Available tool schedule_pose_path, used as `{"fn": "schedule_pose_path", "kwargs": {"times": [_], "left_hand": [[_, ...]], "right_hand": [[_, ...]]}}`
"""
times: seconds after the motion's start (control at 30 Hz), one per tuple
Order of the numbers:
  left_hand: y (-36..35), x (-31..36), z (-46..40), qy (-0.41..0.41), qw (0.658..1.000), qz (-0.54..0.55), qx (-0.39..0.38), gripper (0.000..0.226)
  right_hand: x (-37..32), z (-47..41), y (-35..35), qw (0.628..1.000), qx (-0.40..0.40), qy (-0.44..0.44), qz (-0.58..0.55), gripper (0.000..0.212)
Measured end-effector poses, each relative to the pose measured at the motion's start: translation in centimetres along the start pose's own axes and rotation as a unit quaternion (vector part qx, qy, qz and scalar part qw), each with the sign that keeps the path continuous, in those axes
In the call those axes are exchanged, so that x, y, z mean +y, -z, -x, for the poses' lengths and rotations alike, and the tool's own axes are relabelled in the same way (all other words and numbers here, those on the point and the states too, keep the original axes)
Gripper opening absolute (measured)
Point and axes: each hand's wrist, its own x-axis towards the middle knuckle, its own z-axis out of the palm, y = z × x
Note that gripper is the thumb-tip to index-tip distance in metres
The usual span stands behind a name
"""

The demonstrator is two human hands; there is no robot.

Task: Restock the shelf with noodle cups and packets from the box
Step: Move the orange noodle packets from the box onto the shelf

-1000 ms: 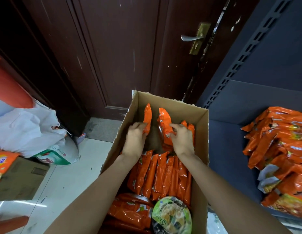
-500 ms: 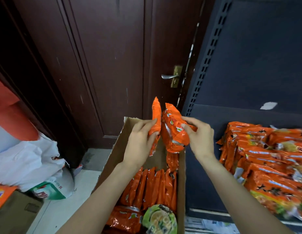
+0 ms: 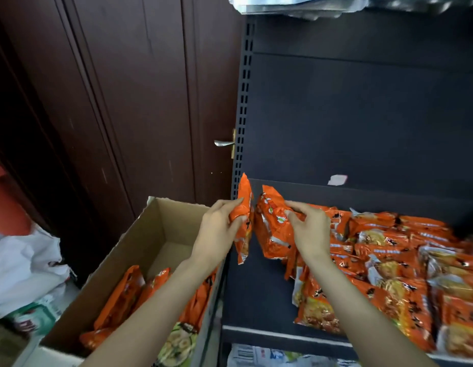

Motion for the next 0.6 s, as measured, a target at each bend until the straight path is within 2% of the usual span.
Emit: {"fn": "schedule_pose_path", "kwargs": {"times": [0.4, 0.5, 0.6], "left_hand": [[-3.4, -3.2, -1.4, 0.076, 0.993, -0.031, -0.082, 0.044], [-4.2, -4.3, -2.0, 0.081, 0.989, -0.025, -0.122, 0.042], [-4.7, -5.1, -2.4, 0.084, 0.987, -0.013, -0.134, 0.039]], "right_hand": [[4.9, -1.9, -3.8, 0.995, -0.024, -0.070, 0.071, 0.028], [5.6, -2.4, -5.4, 0.992, -0.084, -0.054, 0.077, 0.025], [6.3, -2.6, -6.4, 0.981, -0.179, -0.045, 0.065, 0.025]]}}
